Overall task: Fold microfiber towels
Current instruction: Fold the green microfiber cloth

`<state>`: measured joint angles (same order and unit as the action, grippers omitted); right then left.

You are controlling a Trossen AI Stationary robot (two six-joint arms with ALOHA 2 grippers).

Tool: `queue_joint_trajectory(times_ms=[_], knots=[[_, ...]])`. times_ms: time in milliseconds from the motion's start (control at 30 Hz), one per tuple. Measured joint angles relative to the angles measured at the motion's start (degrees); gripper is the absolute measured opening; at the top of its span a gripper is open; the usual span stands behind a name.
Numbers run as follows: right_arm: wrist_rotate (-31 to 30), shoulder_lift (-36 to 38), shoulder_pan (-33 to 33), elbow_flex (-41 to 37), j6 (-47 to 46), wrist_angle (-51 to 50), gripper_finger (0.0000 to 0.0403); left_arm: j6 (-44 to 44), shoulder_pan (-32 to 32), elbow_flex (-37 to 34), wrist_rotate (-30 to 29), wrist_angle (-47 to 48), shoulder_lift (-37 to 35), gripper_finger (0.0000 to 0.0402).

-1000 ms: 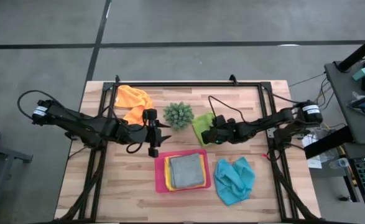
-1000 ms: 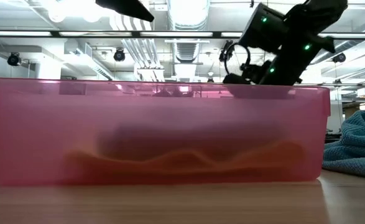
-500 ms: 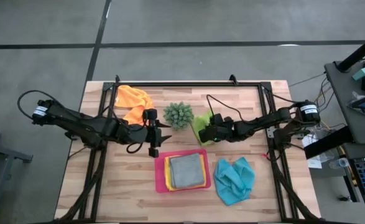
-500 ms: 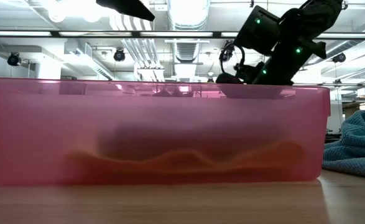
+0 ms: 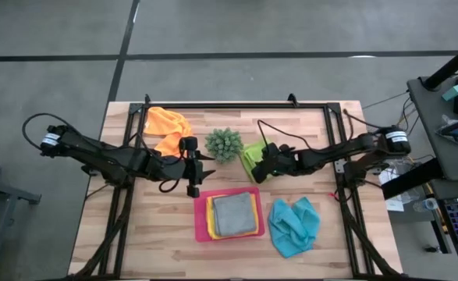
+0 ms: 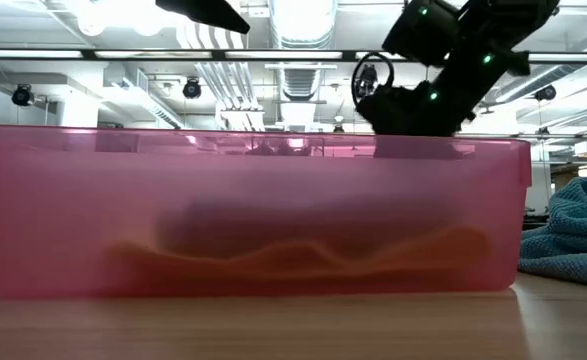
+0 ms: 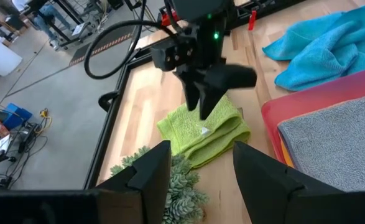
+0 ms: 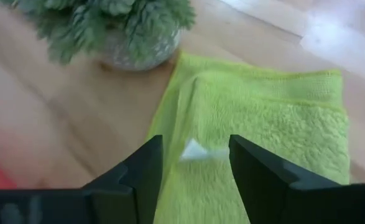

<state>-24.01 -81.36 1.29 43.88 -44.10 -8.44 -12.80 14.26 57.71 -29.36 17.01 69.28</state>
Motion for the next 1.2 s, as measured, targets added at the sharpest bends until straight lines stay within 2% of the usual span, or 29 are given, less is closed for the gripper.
queue_joint_trajectory(times_ms=[133,333,433,633,967,1200], knots=[[4.57,3.56,-0.20,0.00,0.53,-6.35,0.0168,0.00,0.00,0.00,0.00,-0.09,0.00,0.0159],[4.36,8.04,-0.56,-0.06,1.60,-15.51,0.0144,0.02,0.00,0.00,0.00,-0.15,0.00,0.0159],[4.31,8.02,-1.04,-0.78,3.43,-14.64,0.0108,0.03,0.00,0.00,0.00,-0.43,0.00,0.0159],[2.59,3.12,-2.04,-2.74,4.55,-8.68,0.0019,0.04,0.00,0.00,0.00,-0.55,0.00,0.0159],[1.48,-3.45,-2.81,-2.91,4.32,-10.90,0.0013,0.02,0.00,0.00,0.00,-0.67,-0.02,0.0159],[1.74,-2.34,-2.83,-2.89,5.70,-23.57,0.0013,0.04,0.00,0.00,0.00,-0.69,-0.02,0.0159]])
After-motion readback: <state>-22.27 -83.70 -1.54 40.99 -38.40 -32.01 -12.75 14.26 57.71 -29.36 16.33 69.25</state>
